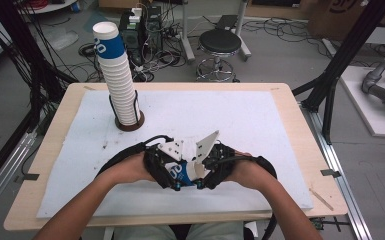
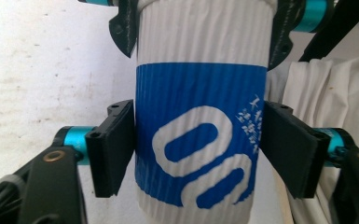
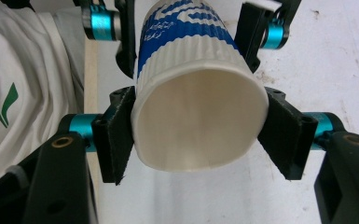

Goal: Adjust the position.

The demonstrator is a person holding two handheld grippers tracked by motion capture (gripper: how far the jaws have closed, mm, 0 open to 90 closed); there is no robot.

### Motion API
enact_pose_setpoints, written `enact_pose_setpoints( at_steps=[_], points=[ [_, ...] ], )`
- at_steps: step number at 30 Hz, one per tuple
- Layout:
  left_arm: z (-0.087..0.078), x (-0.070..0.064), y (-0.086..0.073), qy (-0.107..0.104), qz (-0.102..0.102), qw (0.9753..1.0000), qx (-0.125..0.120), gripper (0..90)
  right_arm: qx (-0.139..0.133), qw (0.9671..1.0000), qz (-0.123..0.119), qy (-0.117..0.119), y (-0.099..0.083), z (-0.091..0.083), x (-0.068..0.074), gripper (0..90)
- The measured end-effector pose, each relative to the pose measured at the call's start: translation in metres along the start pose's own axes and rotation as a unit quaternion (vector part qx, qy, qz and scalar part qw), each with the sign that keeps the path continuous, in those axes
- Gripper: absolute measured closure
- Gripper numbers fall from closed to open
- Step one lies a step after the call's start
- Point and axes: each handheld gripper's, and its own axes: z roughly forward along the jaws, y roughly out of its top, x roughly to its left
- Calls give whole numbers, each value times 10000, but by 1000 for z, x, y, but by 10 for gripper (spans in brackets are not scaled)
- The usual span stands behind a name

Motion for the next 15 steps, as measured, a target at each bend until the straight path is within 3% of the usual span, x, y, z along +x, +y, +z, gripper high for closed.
enact_pose_setpoints(
  at_steps=[9,15],
  points=[
    [2,-1,0,-72,127,9999,45,314,60,10000,-24,67,6,-1,2,333],
    [4,-2,-2,-58,190,9998,-94,318,3,10000,-40,62,7,-3,1,332]
  ],
)
